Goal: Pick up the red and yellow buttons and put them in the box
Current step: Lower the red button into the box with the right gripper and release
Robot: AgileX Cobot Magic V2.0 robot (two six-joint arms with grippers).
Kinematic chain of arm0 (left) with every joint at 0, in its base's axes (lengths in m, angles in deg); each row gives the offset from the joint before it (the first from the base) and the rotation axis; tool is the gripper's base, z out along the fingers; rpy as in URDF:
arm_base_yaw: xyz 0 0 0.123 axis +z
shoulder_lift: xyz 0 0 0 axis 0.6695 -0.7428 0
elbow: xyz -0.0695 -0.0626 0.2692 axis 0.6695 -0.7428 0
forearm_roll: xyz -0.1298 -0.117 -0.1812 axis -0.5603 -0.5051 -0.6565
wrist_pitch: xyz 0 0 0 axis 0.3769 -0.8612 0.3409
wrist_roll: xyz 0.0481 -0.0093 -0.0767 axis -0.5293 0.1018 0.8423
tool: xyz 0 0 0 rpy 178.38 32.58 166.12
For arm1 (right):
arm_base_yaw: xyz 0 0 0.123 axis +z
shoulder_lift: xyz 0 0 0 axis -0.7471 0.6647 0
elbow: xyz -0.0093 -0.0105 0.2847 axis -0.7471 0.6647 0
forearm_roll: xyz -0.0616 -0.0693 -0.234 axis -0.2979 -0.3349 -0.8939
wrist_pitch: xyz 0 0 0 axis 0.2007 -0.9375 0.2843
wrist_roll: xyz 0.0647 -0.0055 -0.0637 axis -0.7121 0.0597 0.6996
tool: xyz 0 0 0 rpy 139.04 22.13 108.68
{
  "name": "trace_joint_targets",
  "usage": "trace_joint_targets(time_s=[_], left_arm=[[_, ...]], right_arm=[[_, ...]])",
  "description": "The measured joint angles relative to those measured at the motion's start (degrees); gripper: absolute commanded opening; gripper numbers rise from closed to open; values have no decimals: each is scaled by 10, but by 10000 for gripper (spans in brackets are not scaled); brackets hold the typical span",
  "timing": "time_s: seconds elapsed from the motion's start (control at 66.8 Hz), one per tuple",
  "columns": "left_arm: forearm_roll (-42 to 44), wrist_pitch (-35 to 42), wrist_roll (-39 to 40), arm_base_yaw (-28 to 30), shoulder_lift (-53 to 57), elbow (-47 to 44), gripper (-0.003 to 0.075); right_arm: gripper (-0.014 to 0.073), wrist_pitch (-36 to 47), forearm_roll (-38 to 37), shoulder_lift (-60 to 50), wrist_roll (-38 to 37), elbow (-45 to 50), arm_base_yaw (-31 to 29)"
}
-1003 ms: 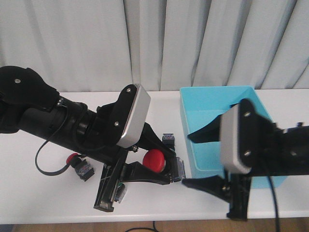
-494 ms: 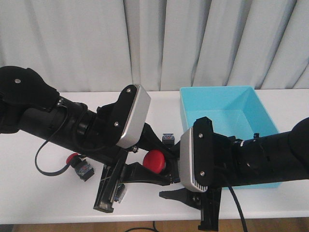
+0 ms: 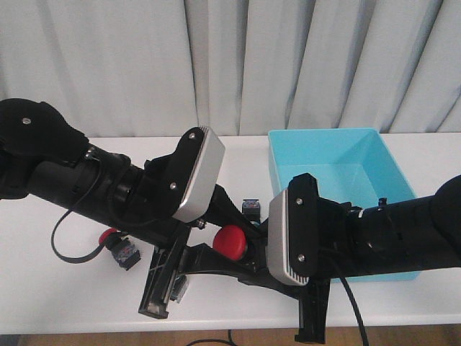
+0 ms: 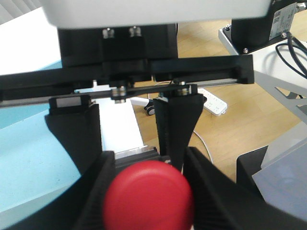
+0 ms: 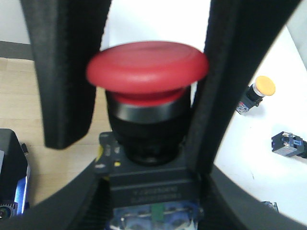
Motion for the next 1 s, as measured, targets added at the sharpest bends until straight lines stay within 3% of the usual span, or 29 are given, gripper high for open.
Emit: trace_joint_targets(time_s=[0.15,0.284,0.479,0.659,0.809,0.913,1.003], left_arm=[[0,0,0,0,0,0,415],[-1,1,5,0,0,0,495],[31,17,35,0,0,0,507],[137,52,131,0,0,0,507],[257,92,265,0,0,0,507],[348,119,403,0,0,0,507],[412,132,532,0,0,0,507]], right_arm=[[223,0,0,0,0,0,0],[223,0,-1,0,0,0,0],[223,0,-1,0,-6,0,0],[227,25,-15,0,-48,0,0],[232,51,-90,0,-141,0,0],[238,66,-172,0,-287,0,-10],[241,82,-251,1,-460,-4,-39]])
